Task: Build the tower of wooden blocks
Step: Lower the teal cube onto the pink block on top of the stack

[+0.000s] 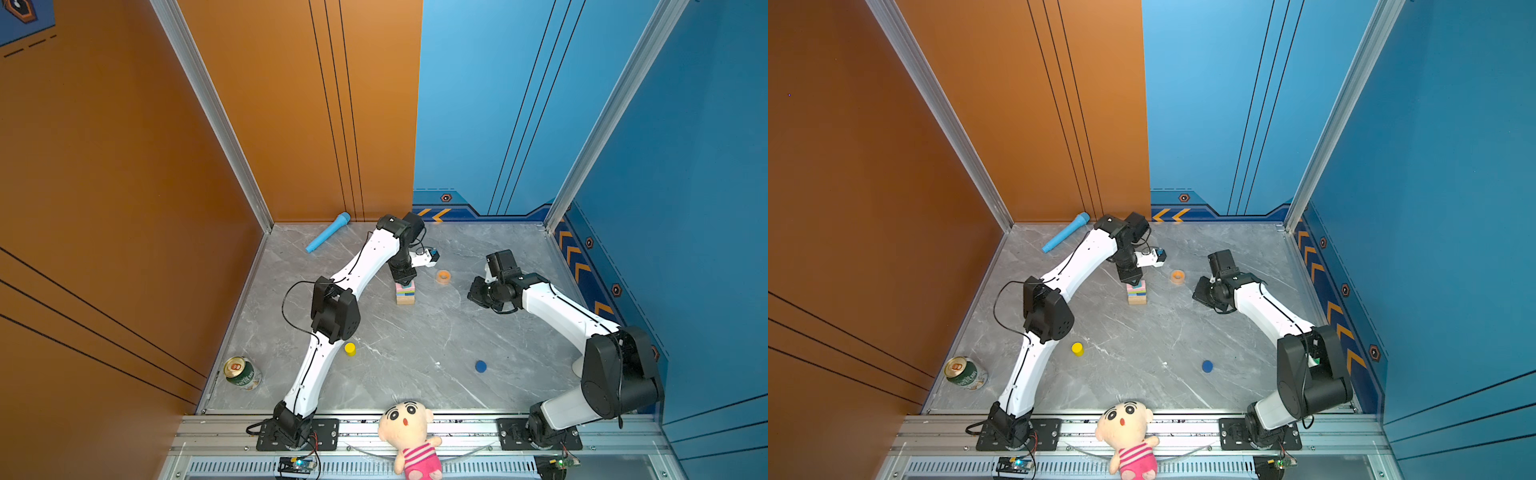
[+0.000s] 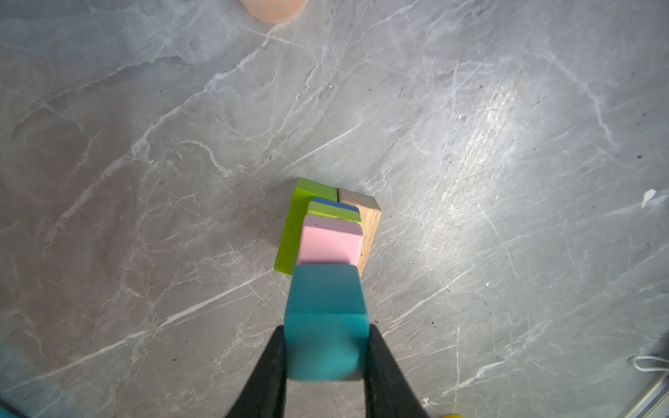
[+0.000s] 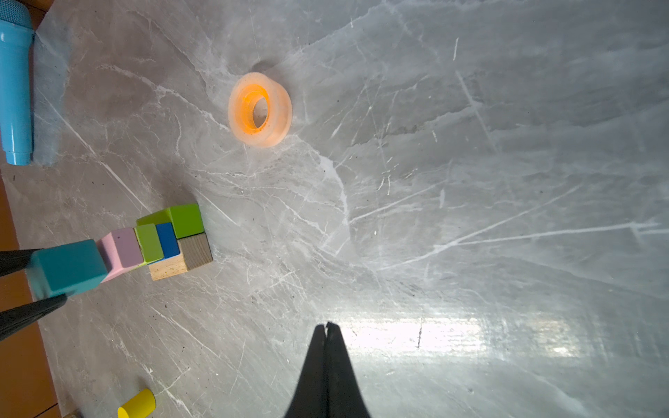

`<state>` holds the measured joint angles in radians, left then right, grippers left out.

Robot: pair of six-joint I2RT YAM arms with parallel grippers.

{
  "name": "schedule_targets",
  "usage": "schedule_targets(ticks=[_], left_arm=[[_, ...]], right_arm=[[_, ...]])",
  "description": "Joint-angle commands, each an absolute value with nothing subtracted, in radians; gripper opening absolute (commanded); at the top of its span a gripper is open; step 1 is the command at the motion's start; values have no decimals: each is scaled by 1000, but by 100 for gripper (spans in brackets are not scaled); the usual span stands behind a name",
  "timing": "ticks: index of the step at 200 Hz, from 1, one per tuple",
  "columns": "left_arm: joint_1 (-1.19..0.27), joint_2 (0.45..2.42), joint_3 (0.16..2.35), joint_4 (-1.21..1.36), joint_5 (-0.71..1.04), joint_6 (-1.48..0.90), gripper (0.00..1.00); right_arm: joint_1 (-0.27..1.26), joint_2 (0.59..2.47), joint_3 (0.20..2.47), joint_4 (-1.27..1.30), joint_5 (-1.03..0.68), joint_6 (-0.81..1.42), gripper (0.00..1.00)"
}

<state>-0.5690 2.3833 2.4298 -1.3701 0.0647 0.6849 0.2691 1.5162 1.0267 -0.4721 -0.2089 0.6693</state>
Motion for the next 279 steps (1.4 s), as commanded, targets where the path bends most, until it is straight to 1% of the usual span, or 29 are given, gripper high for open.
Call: schedule_targets(ticks=[1,113,131,155,164,216,224,235,239,254,260,279], left_arm=[[-572,2397,2444,-1390,76,696,23],[-573,2401,2439,-1390,72,701,31],[-572,2401,2440,-1390,67,701,34],[-572,2403,2439,-1391,66,701,36],[-572,2403,2441,-1390,66,701,40],[-572,2403,2439,-1390,59,701,41],[-571,2403,2439,-1390,56,700,46],[-572,2403,2440,-1390,54,700,46],[-572,2401,2441,-1390,53,699,50],[-571,2400,2444,-1390,54,697,53],[-572,2398,2445,-1390,54,696,57],[-572,2394,2447,-1390,54,694,63]], right_arm=[[275,1524,1044,-497,-219,657,1],[277,1525,1042,-495,-220,656,1],[277,1525,1042,-496,-219,658,1],[277,1525,1042,-495,-218,658,1],[277,1525,1042,-495,-218,658,1],[278,1525,1044,-496,-219,658,1],[278,1525,1043,-495,-219,657,1],[278,1525,1044,-496,-219,658,1],[278,1525,1043,-495,-220,658,1],[278,1525,1045,-495,-220,658,1],[279,1525,1046,-495,-219,658,1],[279,1526,1046,-493,-219,660,1]])
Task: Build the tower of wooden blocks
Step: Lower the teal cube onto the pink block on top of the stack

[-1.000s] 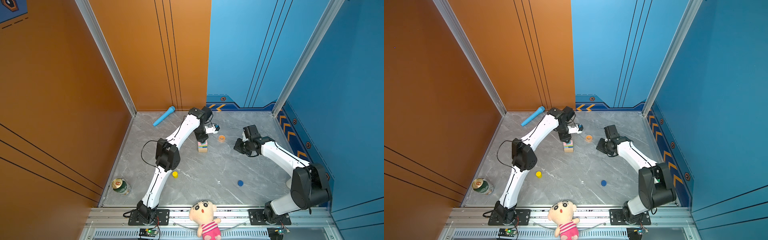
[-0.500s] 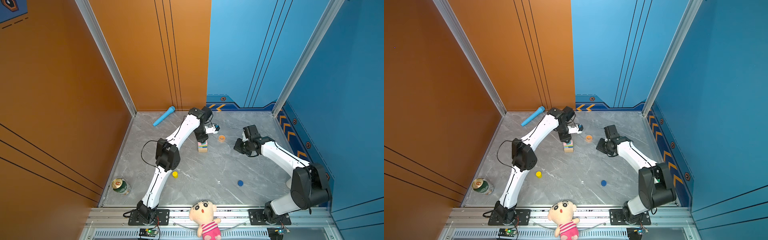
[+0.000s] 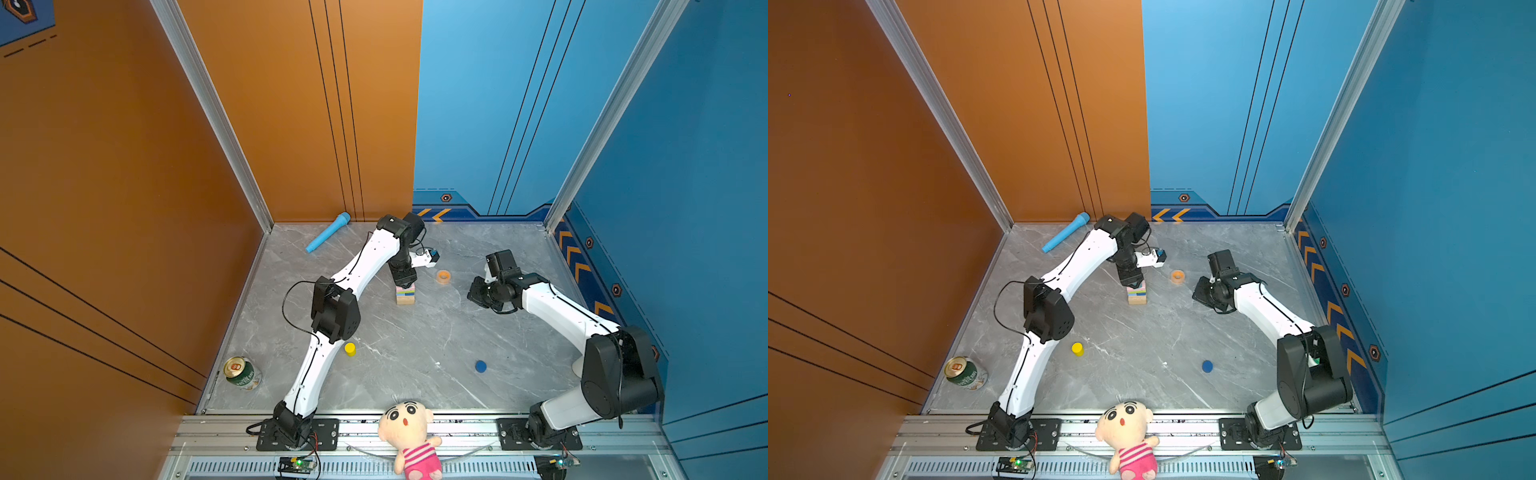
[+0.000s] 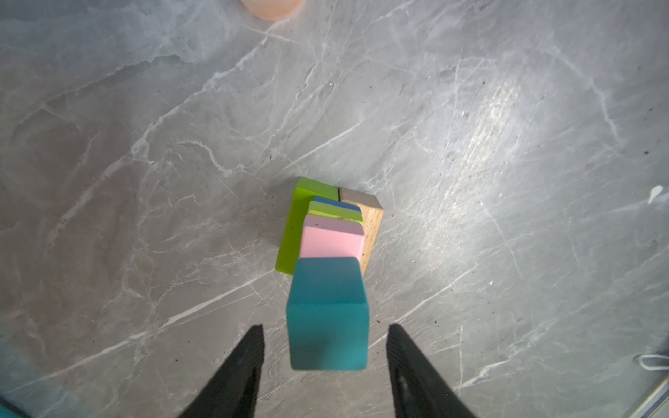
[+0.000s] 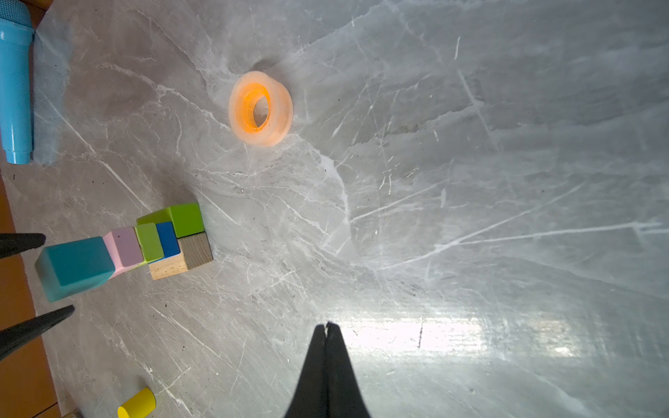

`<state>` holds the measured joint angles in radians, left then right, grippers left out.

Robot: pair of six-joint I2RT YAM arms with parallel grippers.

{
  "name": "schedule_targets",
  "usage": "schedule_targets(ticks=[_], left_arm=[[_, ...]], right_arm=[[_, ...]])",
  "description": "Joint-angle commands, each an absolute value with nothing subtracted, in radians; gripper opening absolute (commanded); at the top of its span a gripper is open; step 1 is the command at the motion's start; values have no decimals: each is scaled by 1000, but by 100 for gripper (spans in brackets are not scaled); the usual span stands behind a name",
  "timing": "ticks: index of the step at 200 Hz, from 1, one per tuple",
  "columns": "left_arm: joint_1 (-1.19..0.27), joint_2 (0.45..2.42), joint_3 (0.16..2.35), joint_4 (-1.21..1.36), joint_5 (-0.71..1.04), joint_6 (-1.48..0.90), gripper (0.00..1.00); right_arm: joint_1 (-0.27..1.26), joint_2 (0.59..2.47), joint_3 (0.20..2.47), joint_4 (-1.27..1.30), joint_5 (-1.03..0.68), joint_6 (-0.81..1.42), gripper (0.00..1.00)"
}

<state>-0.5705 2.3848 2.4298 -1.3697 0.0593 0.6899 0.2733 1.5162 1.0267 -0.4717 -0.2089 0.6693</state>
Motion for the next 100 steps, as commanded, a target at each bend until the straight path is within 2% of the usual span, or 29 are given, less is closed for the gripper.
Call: schedule_targets(ticks=[1,36,100], left_arm=[[-571,2394,2448,-1390,54,694,63],[-572,2382,2456,-1391,54,685,68],[-574,2322,2502,-1391,55,625,70]], right_arm=[[279,1526,1046,-493,-219,660,1],[284,1526,1050,-492,-222,661,1],[291,1511,1044,-489,-219,663,1]])
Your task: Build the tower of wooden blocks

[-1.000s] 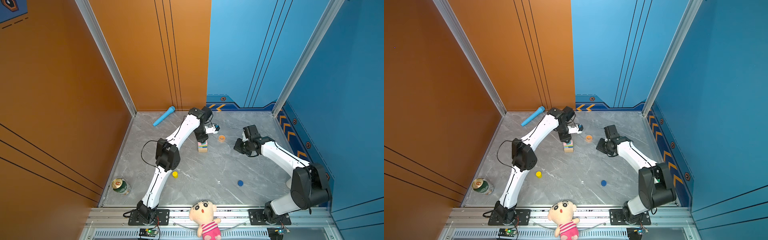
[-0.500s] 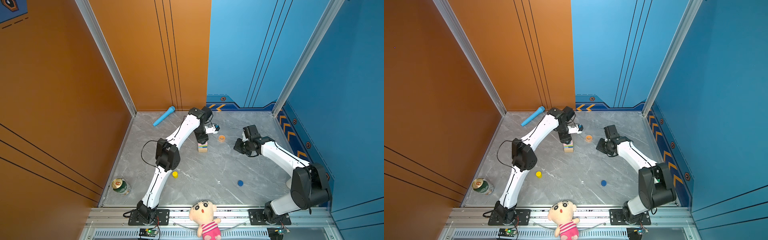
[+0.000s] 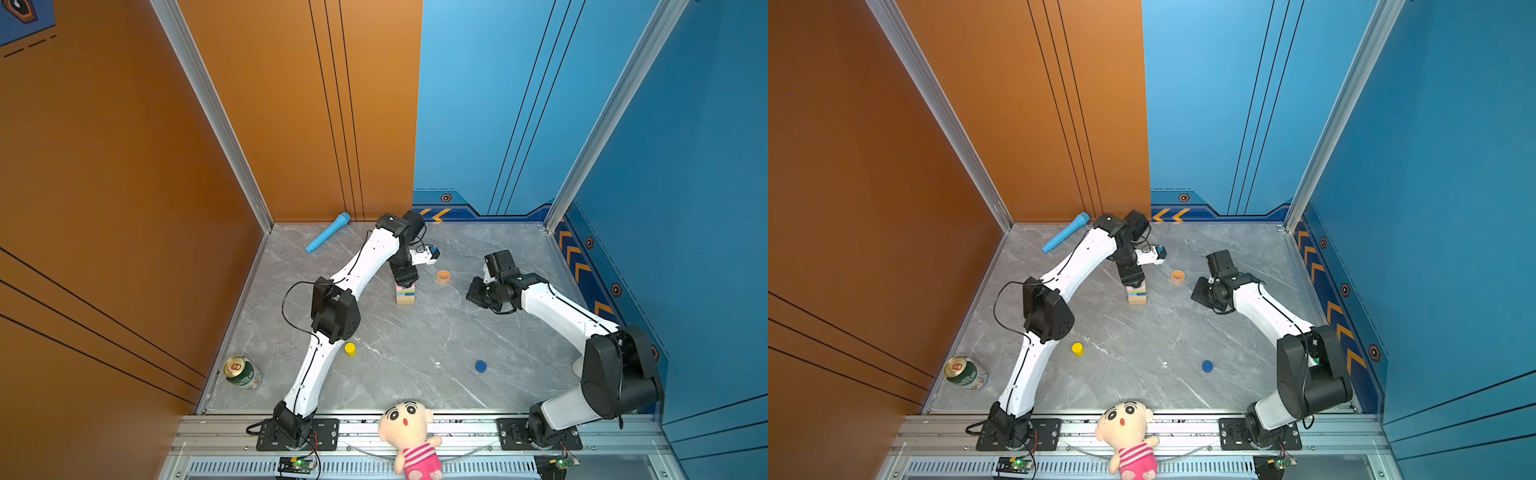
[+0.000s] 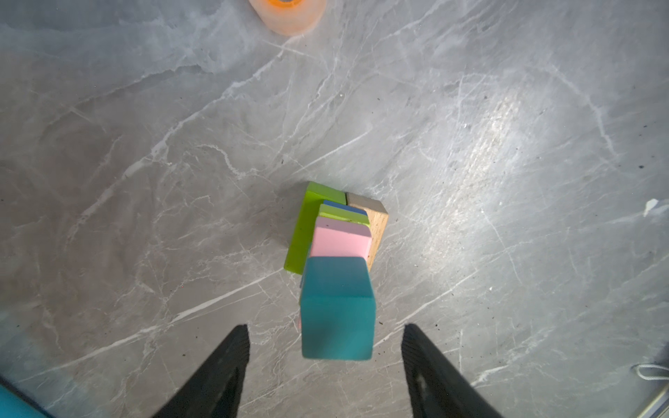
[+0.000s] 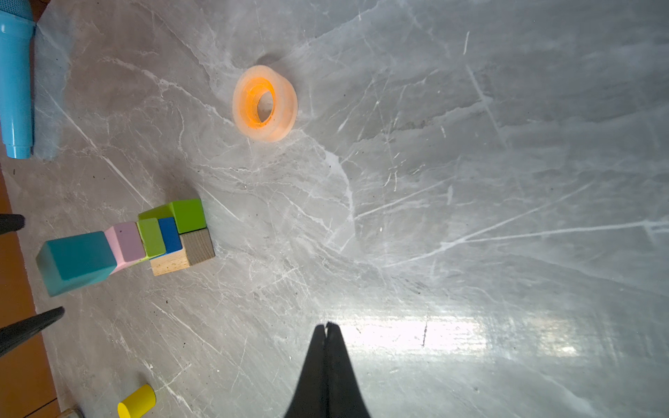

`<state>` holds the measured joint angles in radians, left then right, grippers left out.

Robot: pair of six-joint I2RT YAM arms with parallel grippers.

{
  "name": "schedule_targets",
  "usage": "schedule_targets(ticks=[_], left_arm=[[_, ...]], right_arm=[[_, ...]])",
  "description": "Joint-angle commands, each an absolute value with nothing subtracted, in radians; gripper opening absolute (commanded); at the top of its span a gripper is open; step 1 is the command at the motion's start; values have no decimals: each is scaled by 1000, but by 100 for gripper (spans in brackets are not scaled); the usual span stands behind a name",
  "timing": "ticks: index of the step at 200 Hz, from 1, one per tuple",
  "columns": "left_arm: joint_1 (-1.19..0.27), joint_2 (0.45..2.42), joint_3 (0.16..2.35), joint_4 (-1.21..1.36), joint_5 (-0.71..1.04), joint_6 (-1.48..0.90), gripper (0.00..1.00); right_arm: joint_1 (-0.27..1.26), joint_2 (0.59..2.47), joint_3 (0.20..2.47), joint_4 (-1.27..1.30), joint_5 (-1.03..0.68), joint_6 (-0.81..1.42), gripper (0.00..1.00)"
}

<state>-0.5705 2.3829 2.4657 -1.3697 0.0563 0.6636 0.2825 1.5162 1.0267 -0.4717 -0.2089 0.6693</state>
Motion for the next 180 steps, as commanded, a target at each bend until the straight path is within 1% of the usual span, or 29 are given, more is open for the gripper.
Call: schedule_targets(ticks=[1,48,61,71,82,86,90,107,118,142,158,169,180], left_arm=[[-574,2320,2502,-1391,55,623,69],[-562,2223,2510,-1391,49,530,69],[-550,2178,2494,-1391,61,469,66],[-537,2138,2470,-1391,94,404,62],[-511,2091,2433,-1390,164,319,54],[-502,2072,2412,-1389,198,286,50],[-492,2053,2391,-1381,232,256,45],[-467,1936,2167,-1244,323,92,12],[-469,1835,1983,-1106,342,-2,0],[-475,1653,1622,-796,405,-240,0],[-484,1561,1407,-579,407,-410,0],[-498,1517,1292,-438,409,-509,0],[-521,1492,1223,-344,370,-579,0]], right_arm=[[291,1511,1044,-489,-218,663,1],[298,1484,1028,-479,-215,669,1],[300,1475,1021,-475,-215,672,1],[301,1470,1016,-471,-215,671,1],[301,1465,1011,-467,-216,673,1],[301,1465,1010,-465,-216,673,1],[301,1463,1008,-463,-217,673,1],[302,1463,1005,-457,-222,672,1],[303,1469,1005,-453,-224,670,1],[305,1480,1008,-450,-232,666,1],[307,1485,1011,-450,-234,664,1],[307,1488,1016,-452,-234,663,1],[308,1489,1022,-460,-232,658,1]])
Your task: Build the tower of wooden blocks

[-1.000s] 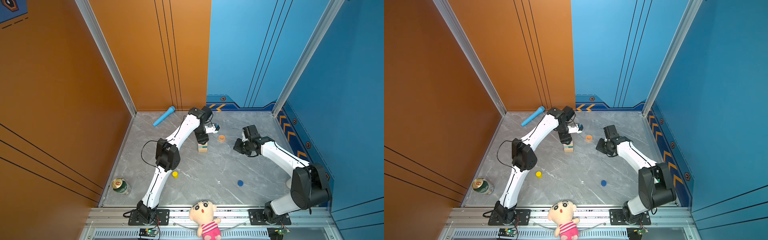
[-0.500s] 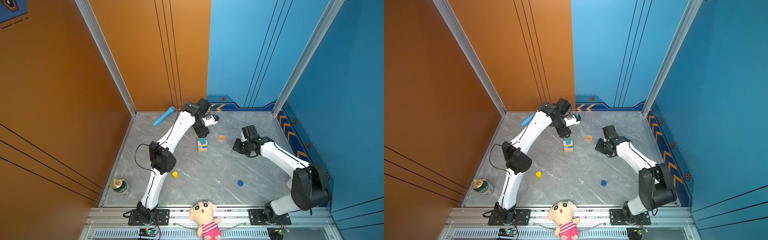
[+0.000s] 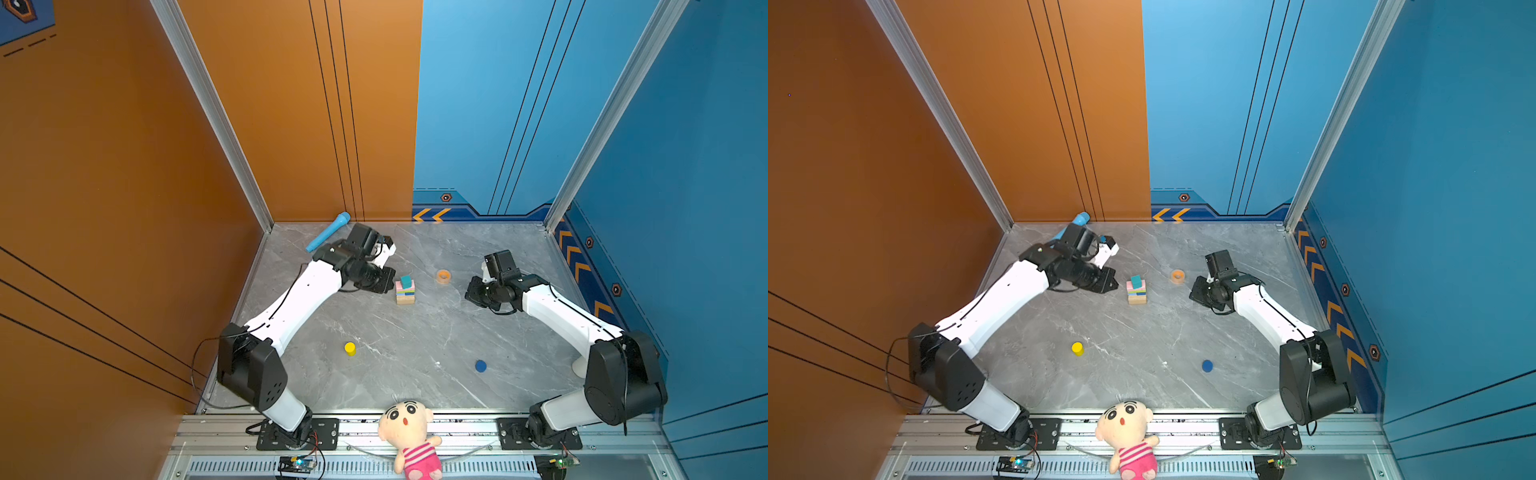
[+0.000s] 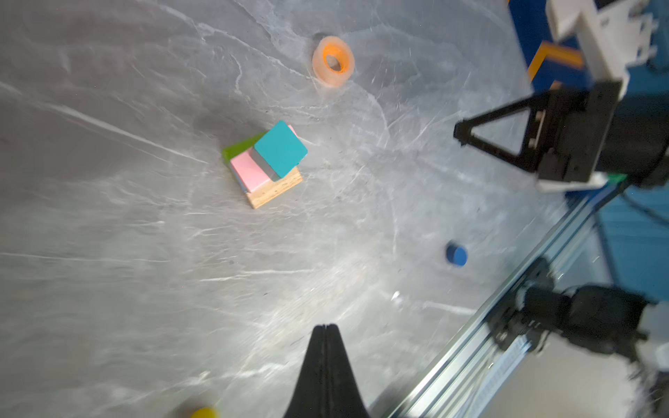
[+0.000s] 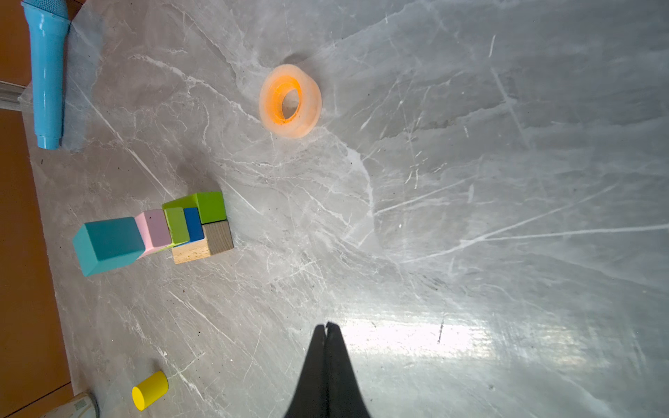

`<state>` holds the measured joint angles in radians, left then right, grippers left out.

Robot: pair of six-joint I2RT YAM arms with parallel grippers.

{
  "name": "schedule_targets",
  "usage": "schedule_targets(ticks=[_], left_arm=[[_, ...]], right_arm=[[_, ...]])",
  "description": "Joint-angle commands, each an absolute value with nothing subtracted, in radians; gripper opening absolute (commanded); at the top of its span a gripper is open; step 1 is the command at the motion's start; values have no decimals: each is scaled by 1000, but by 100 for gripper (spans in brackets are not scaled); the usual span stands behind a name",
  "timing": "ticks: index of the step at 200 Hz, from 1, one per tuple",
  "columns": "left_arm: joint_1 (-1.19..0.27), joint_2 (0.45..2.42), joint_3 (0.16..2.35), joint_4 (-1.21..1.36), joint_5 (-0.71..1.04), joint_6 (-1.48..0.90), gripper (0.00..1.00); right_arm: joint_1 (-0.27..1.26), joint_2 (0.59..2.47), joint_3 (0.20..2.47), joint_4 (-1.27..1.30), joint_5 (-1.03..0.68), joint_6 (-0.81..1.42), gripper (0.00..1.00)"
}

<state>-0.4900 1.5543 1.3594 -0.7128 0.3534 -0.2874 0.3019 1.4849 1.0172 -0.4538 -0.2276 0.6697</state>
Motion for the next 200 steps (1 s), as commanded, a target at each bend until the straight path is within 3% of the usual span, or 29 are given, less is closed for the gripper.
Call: schedule_targets(ticks=[1,73,200], left_arm=[[-523,1489,1219,-339,364,-584,0],[-572,1517,999,41,149,-873,0],[-612,1611,1023,4,106,-909,0]], right_arm=[[307,1489,1022,-460,-232,657,1],[302,1493,1032,-471,-226,652,1],[287,1501,1015,-458,-233,652,1]])
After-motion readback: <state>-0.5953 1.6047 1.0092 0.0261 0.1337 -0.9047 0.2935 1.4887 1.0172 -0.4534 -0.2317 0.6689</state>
